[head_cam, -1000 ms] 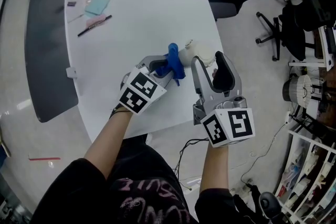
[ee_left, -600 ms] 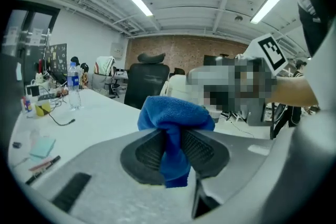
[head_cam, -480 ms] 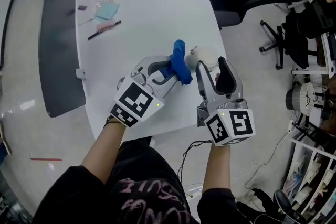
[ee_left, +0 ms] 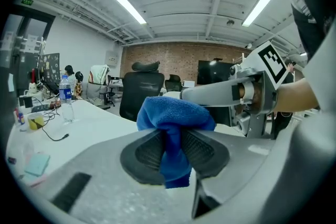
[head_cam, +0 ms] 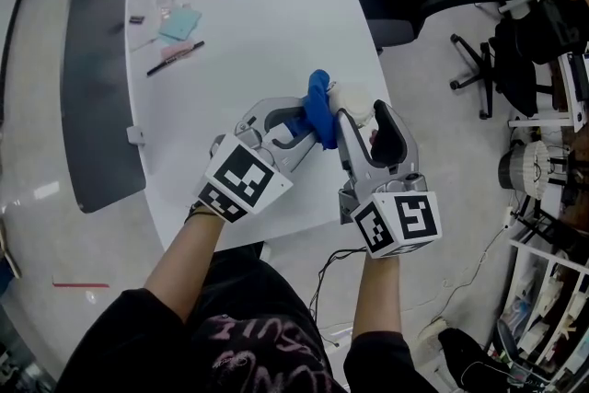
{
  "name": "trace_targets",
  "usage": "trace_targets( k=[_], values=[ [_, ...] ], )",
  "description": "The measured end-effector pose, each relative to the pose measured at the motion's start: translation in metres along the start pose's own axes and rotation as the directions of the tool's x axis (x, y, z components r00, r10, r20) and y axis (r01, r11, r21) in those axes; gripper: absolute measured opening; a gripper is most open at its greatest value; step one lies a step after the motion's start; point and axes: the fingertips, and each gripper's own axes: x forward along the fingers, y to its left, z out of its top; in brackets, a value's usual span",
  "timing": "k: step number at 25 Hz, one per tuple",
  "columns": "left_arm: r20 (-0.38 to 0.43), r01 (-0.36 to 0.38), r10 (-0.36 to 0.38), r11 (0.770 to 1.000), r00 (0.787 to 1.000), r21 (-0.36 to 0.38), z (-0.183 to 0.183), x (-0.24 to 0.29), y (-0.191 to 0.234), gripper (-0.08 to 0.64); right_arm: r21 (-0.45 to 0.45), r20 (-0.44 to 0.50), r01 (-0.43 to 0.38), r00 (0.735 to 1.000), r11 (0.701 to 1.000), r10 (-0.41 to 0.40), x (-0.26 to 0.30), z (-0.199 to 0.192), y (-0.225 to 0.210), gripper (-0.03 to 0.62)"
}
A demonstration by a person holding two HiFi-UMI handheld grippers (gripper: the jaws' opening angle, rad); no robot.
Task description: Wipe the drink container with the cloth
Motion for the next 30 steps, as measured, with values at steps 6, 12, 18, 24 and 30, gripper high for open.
trace_targets(
  k=[6,12,18,24,30],
  values=[
    [-0.048,0.008,-0.009,1.000,0.999,-0.015,-0.023,0.010,0.003,0.091,0.003,0.006,0.001,1.000,1.000,-0.001,0.002,0.001,-0.001,0.261],
    [-0.098,0.019,-0.022,0.999,0.995,-0.037,-0.050,0.020,0.008,0.091,0.008,0.007,0.003,1.000,1.000,-0.003,0.003,0.001,-0.003,0.261],
    [-0.177,0.021,-0.027,0.999,0.984,-0.034,-0.082,0.030,0.010,0.091,0.002,0.007,-0.003,1.000,1.000,0.003,0.002,0.000,-0.001,0.262],
    [-0.170,0.019,-0.029,0.998,0.985,-0.061,-0.092,0.029,0.012,0.091,0.003,0.003,-0.007,1.000,1.000,0.007,0.000,-0.001,-0.001,0.262],
    [-0.118,0.010,-0.009,1.000,0.993,0.007,-0.056,0.010,0.008,0.091,0.005,0.000,-0.008,1.000,1.000,0.008,-0.002,-0.003,0.000,0.262]
  ],
)
